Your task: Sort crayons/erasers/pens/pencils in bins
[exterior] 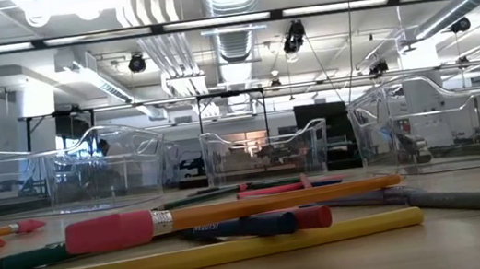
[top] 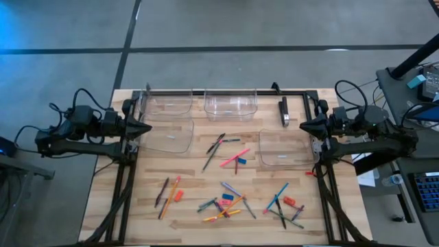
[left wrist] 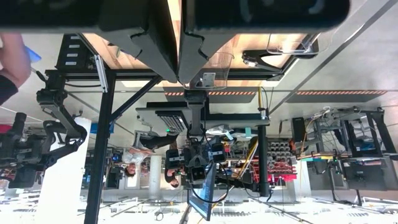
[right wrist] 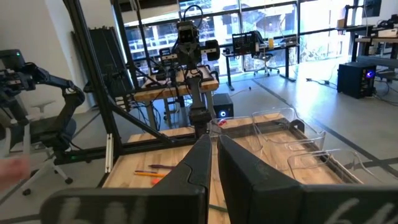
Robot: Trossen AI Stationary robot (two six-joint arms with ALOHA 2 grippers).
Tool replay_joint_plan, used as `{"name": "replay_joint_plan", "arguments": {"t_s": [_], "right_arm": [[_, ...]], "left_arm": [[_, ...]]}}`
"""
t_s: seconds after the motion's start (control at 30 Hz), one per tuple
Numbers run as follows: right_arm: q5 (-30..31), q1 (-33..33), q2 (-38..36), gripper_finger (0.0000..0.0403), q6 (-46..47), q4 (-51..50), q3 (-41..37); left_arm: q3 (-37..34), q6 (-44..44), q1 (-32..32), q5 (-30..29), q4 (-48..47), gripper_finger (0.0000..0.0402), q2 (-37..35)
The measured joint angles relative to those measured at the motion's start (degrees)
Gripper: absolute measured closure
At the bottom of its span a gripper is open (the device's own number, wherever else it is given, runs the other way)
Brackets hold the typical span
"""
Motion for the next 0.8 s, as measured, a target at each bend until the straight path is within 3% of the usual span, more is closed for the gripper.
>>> {"name": "replay_joint_plan", "arguments": {"t_s": [0.8], "right_arm": [[0.0,0.0,0.0,0.038,0.0,0.0,0.0]], "left_arm": [[0.0,0.9,0.0,0.0,3.1,0.0402,0.0]]}}
